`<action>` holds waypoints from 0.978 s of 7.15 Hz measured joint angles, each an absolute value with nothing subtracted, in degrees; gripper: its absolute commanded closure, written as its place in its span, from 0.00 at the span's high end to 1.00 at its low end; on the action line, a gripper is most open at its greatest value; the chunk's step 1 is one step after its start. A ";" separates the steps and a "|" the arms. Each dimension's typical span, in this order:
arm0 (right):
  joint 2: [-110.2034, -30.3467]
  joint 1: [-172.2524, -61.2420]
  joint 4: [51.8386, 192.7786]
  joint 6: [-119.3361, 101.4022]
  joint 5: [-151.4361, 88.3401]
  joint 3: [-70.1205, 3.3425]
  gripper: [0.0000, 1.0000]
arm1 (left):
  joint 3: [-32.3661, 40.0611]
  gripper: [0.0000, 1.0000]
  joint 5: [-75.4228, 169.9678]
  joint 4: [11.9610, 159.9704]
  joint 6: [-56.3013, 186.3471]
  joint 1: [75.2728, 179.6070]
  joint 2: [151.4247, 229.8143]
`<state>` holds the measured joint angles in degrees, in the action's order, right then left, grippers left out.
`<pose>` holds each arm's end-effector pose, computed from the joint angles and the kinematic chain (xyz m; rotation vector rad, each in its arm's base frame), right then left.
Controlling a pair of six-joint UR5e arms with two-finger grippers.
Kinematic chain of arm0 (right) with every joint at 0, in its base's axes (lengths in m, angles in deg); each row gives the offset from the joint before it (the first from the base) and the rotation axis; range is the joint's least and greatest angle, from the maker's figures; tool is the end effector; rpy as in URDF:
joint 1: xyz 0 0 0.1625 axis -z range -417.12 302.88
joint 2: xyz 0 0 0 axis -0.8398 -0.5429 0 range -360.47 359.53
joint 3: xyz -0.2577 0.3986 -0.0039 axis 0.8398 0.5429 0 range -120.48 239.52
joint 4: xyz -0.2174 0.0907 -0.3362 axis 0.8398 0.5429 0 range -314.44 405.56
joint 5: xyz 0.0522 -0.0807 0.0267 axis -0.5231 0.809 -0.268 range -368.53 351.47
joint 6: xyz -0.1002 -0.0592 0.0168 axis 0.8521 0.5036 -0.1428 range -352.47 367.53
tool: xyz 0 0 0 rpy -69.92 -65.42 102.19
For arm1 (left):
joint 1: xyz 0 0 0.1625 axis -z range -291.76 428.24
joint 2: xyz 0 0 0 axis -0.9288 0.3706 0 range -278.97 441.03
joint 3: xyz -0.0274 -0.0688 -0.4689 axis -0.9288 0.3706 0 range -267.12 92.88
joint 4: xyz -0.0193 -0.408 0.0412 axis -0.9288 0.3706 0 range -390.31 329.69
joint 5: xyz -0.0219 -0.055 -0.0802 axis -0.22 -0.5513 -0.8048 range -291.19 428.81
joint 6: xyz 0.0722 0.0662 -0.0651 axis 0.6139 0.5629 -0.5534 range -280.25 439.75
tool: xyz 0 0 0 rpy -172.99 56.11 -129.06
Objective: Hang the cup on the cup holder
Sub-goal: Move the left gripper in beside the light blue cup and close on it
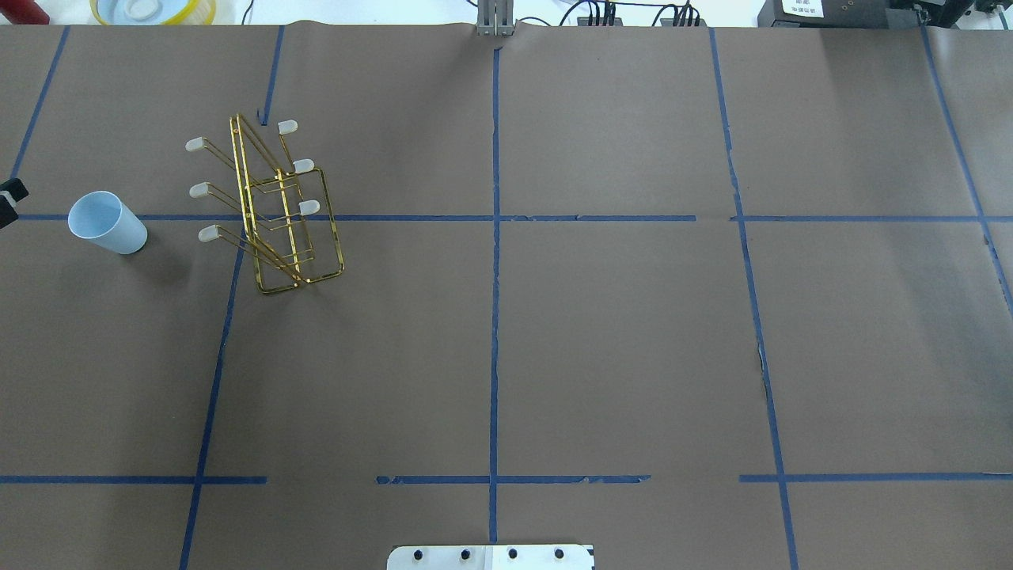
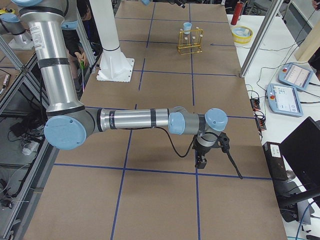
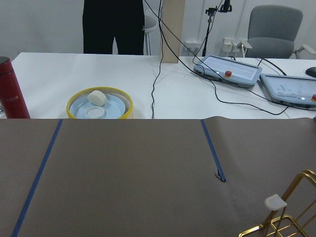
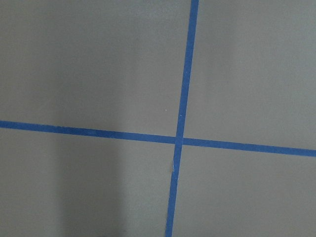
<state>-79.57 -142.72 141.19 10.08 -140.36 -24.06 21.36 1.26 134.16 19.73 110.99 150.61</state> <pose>0.0107 -0.5773 0.6879 -0.0312 -0.7301 -0.1085 0.1405 -0.3726 0.5580 1.0193 0.8108 -0.4385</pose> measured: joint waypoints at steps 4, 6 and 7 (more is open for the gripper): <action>-79.57 -142.72 141.19 10.06 -140.36 -24.07 1.00 | 12.94 1.00 20.81 144.21 19.75 98.02 149.83; -79.57 -142.72 141.19 10.06 -140.36 -24.07 1.00 | 10.51 1.00 27.58 145.48 19.28 93.80 150.54; -79.57 -142.72 141.19 10.08 -140.36 -24.06 1.00 | 8.72 1.00 30.34 145.92 18.20 92.22 151.28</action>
<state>-79.57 -142.72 141.19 10.08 -140.36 -24.06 8.72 30.34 145.92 18.20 92.22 151.28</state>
